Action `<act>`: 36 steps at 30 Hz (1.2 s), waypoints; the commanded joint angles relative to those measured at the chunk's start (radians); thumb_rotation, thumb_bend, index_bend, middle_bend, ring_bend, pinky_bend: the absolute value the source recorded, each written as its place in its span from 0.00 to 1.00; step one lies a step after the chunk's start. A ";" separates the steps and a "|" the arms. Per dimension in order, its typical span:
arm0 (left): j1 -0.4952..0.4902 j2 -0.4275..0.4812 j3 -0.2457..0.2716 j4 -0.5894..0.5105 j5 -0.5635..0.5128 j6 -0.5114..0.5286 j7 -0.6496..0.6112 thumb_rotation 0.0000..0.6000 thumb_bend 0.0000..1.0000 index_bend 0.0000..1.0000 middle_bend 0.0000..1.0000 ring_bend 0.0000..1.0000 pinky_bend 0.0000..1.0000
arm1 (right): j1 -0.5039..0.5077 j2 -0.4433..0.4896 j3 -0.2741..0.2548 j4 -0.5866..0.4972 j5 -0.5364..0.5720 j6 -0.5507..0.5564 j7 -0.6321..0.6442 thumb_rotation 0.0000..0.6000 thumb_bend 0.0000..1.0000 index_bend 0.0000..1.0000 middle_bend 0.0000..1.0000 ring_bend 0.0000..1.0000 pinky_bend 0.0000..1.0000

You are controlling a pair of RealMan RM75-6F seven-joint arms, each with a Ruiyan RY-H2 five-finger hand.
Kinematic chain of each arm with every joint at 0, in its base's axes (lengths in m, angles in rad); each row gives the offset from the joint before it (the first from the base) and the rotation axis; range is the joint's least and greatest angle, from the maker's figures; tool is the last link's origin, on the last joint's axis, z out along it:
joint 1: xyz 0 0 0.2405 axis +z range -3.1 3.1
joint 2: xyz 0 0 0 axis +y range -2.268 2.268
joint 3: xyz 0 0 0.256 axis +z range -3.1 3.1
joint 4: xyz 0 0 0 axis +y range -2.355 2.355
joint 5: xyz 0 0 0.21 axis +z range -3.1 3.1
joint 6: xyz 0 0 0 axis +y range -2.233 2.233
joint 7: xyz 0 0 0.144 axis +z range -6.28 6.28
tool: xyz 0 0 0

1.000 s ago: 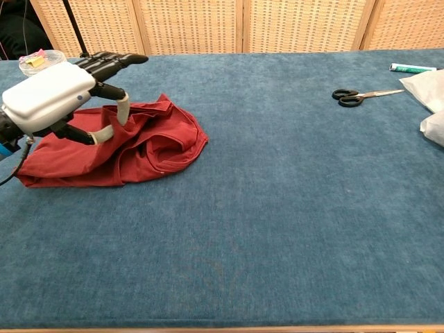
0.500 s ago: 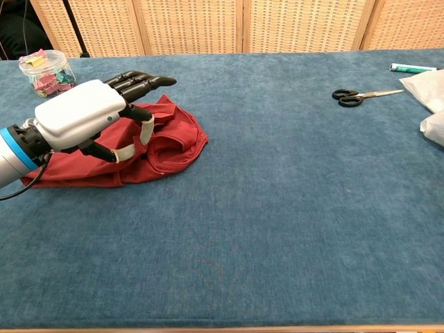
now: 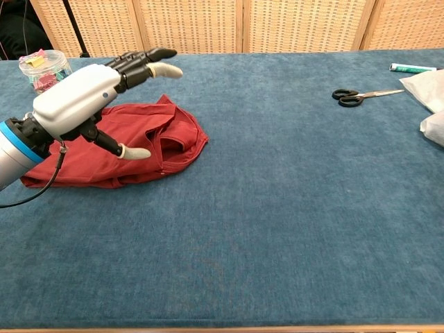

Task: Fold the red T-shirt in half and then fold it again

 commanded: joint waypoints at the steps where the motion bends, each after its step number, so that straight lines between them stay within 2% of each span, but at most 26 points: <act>1: 0.007 0.024 -0.031 -0.068 -0.034 -0.001 -0.041 1.00 0.00 0.00 0.00 0.00 0.00 | 0.000 0.000 0.000 0.000 -0.001 0.001 0.000 1.00 0.00 0.00 0.00 0.00 0.04; 9: 0.032 0.134 -0.068 -0.284 -0.106 -0.082 -0.031 1.00 0.00 0.00 0.00 0.00 0.00 | 0.000 -0.001 -0.002 -0.002 -0.004 0.000 -0.004 1.00 0.00 0.00 0.00 0.00 0.04; 13: 0.034 0.148 -0.096 -0.312 -0.146 -0.129 0.016 1.00 0.00 0.00 0.00 0.00 0.00 | 0.001 -0.004 -0.004 -0.002 -0.005 -0.005 -0.010 1.00 0.00 0.00 0.00 0.00 0.04; 17: 0.018 0.131 -0.112 -0.286 -0.170 -0.193 0.070 1.00 0.00 0.00 0.00 0.00 0.00 | 0.002 -0.006 -0.004 -0.002 -0.003 -0.007 -0.015 1.00 0.00 0.00 0.00 0.00 0.04; 21: -0.006 0.075 -0.139 -0.216 -0.203 -0.262 0.101 1.00 0.00 0.00 0.00 0.00 0.00 | 0.004 -0.007 -0.001 0.002 0.007 -0.014 -0.014 1.00 0.00 0.00 0.00 0.00 0.04; 29: -0.029 -0.001 -0.152 -0.124 -0.204 -0.290 0.076 1.00 0.00 0.00 0.00 0.00 0.00 | 0.005 -0.003 0.002 0.004 0.013 -0.016 -0.004 1.00 0.00 0.00 0.00 0.00 0.04; 36: -0.030 -0.043 -0.140 -0.069 -0.196 -0.307 0.070 1.00 0.00 0.00 0.00 0.00 0.00 | 0.005 0.000 0.002 0.005 0.013 -0.018 0.005 1.00 0.00 0.00 0.00 0.00 0.04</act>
